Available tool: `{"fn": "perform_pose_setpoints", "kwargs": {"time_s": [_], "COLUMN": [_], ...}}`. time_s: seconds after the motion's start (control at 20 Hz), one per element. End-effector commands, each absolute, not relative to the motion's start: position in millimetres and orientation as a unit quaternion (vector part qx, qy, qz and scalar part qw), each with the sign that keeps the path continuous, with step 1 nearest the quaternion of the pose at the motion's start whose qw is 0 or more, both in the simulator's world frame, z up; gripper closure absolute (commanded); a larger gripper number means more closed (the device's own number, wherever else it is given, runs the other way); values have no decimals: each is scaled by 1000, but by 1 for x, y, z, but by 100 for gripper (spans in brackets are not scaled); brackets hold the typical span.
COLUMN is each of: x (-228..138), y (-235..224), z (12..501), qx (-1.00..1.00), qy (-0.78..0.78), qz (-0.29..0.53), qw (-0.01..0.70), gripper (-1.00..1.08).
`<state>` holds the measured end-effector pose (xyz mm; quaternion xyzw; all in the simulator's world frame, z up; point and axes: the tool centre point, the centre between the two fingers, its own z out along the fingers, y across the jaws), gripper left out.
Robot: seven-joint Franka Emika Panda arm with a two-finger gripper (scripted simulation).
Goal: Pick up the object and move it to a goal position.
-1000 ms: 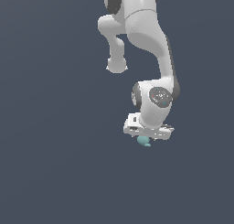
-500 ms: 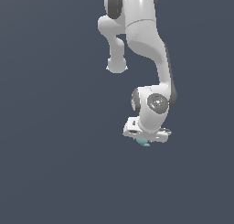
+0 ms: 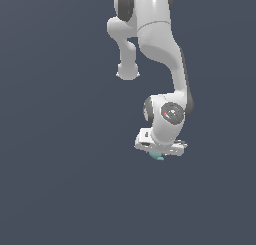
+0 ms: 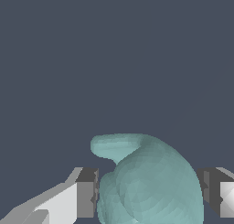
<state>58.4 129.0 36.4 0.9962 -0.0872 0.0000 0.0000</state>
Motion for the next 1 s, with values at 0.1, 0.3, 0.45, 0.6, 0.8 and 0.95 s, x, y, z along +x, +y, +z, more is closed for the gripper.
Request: {"fn": "perform_pose_setpoints", "kwargs": {"time_s": [0.1, 0.3, 0.45, 0.6, 0.8, 0.95], "x": [57, 52, 46, 37, 20, 3], "y": [130, 131, 133, 137, 142, 148], "z": [38, 42, 48, 57, 72, 88], "qx": [996, 996, 996, 996, 996, 996], "qy": [-87, -87, -87, -87, -87, -87], "qz": [0, 0, 0, 0, 0, 0], "qw": [0, 0, 0, 0, 0, 0], "gripper": [108, 108, 108, 108, 108, 108]}}
